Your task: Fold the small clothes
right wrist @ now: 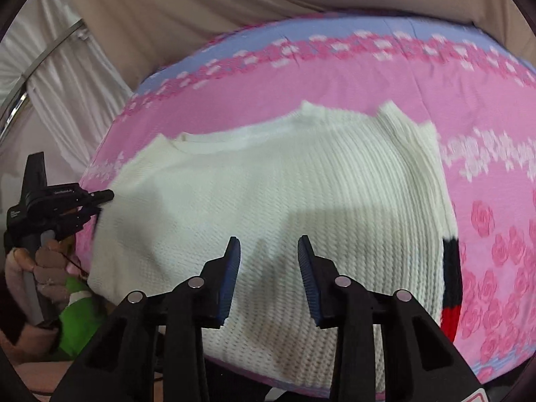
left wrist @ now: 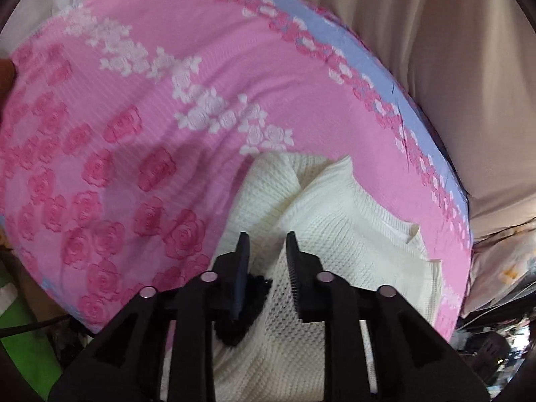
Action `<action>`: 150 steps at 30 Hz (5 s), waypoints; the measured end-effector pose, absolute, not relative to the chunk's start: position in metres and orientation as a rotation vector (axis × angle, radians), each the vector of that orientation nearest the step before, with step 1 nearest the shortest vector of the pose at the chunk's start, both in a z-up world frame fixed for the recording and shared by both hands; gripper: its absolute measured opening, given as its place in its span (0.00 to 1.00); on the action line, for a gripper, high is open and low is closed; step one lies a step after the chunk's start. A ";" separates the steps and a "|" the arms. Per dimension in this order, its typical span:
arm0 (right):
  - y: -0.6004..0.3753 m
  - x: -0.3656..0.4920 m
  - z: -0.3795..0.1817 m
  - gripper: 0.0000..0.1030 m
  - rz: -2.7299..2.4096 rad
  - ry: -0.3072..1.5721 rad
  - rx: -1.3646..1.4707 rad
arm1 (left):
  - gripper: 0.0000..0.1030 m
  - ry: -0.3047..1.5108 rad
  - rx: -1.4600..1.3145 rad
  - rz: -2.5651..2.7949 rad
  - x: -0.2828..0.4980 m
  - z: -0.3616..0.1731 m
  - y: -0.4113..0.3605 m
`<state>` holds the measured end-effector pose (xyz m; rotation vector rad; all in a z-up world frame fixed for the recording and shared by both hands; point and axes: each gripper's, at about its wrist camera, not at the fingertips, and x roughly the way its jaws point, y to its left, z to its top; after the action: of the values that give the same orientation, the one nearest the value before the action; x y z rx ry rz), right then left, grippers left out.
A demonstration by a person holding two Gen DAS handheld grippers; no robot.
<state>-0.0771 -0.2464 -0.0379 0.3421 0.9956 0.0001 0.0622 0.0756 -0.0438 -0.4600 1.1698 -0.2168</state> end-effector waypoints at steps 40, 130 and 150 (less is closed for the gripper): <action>-0.177 -0.001 -0.097 0.02 0.061 1.192 0.189 | 0.20 1.274 -0.640 -0.241 0.064 -0.085 0.084; -0.358 -0.156 -0.006 0.51 -0.159 0.970 0.589 | 0.58 1.334 -0.275 -0.590 0.000 -0.030 -0.102; -0.358 -0.085 -0.062 0.26 -0.201 1.035 0.494 | 0.44 1.315 -0.037 -0.622 0.062 -0.047 -0.165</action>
<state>-0.0847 -0.3584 -0.0615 0.4935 1.0347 -0.2014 0.0622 -0.1649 -0.0472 -0.0369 1.3151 -0.6223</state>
